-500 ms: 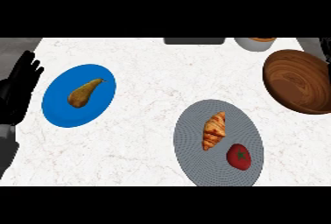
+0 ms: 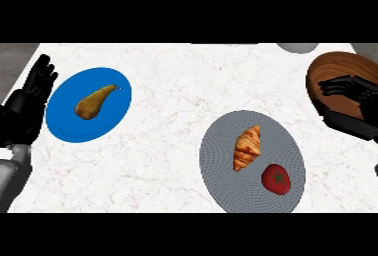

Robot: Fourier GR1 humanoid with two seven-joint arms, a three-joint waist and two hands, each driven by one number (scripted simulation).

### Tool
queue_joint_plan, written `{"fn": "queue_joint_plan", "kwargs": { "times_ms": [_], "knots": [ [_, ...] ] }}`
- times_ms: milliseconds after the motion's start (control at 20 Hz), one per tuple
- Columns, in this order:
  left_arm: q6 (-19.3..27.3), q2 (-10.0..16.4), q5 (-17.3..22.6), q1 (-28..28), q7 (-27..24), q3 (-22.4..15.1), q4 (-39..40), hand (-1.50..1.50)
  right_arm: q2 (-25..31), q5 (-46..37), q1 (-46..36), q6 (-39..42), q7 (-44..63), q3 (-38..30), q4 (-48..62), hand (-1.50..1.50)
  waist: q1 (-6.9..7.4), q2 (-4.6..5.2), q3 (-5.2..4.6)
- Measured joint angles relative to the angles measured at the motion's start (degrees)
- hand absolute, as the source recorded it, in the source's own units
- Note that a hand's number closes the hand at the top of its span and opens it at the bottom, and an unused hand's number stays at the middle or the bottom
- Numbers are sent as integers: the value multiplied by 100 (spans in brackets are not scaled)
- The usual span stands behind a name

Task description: Pick the croissant from the placemat and place it in the bowl

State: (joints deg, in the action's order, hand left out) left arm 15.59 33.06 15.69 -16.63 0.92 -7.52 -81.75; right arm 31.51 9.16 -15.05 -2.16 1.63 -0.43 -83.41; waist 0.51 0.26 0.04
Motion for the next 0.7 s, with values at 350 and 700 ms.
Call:
{"fn": "queue_joint_plan", "kwargs": {
  "times_ms": [350,700],
  "knots": [
    [518,-374,-620,78,483,-413,-382,0,214,-321,363,765,-677,270,100,-150,-45,-28,1],
    [564,-464,-809,219,511,-477,-578,0,898,-804,-311,1584,700,883,-345,-150,36,-36,-12]
  ]
}}
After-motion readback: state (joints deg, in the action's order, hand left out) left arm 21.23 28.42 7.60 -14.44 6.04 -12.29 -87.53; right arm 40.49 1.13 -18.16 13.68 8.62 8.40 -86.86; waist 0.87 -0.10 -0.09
